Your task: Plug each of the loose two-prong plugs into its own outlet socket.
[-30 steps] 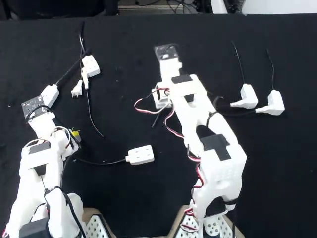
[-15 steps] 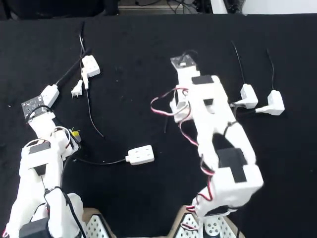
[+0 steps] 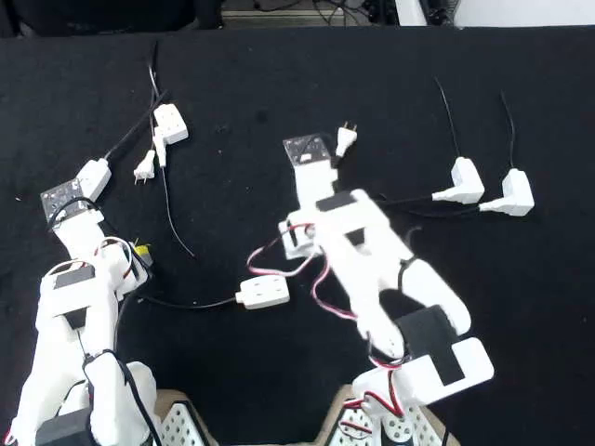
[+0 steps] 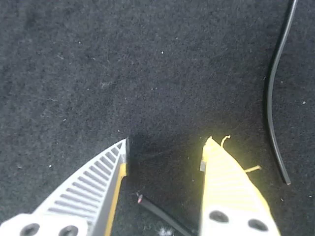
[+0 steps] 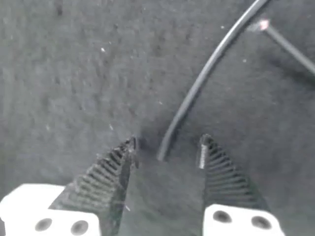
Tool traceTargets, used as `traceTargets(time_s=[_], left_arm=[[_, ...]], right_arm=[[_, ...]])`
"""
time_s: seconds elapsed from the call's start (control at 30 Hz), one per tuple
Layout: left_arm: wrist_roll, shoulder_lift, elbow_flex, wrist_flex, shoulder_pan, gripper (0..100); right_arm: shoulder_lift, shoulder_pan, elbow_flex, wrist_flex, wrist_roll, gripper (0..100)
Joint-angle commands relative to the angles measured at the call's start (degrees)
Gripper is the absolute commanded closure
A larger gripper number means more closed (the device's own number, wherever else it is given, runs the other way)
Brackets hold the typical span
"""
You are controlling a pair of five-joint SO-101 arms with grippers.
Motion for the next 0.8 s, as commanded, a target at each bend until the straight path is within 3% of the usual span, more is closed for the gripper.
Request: traceTargets(time_s=[0.0,0.23,0.4,0.63,0.77], left_arm=[[0.53,-1.23,-0.84,-0.44,-0.57,75],[0.62,-1.23,-0.92,-0.35,-0.66,75],[0.62,-1.23,-0.92,-0.35,-0.66,75],[0.62,-1.23,-0.92,-0.35,-0.66,75],[0.62,-1.23,-0.92,-0.35,-0.66,75]], right_arm=[[-3.3,-1.05,0.92,-3.6,-1.85,80.1],[-2.51,1.49,-0.22,1.58,0.09,81.5],[2.59,1.58,-5.41,5.63,3.87,98.8],[6.2,6.77,-10.59,14.24,4.57,98.8],[-0.22,11.52,-8.22,16.88,12.57,98.8]])
